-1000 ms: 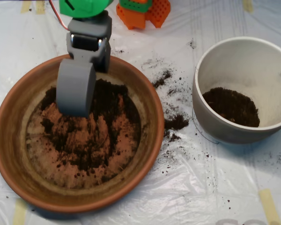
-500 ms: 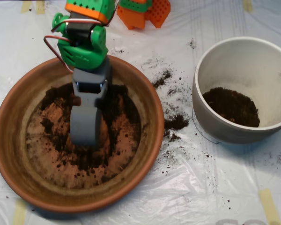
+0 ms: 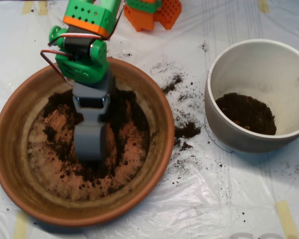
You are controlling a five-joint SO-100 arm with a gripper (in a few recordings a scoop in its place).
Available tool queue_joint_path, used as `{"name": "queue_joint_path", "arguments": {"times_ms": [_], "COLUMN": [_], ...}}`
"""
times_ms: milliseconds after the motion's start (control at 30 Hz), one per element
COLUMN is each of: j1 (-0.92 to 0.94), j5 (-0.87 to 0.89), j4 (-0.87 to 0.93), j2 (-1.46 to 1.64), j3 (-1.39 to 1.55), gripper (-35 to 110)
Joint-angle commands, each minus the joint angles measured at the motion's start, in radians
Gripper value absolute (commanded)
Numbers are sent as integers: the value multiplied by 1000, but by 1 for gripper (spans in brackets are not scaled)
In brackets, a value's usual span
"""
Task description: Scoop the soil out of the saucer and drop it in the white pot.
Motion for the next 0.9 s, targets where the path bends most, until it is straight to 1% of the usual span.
{"name": "queue_joint_path", "arguments": {"times_ms": [0, 100, 200, 267, 300, 333, 367, 500, 667, 867], "j1": [25, 29, 29, 32, 31, 23, 15, 9, 8, 2], "j5": [-15, -12, -15, -15, -23, -38, -49, -37, -15, -23], "j4": [-5, 3, 6, 29, 28, 26, 26, 69, 229, 324], "j2": [-11, -14, -29, -49, -51, -55, -60, -104, -279, -370], "j3": [-84, -98, -126, -172, -175, -175, -176, -238, -457, -575], "gripper": [45, 38, 39, 44, 49, 58, 62, 62, 61, 60]}}
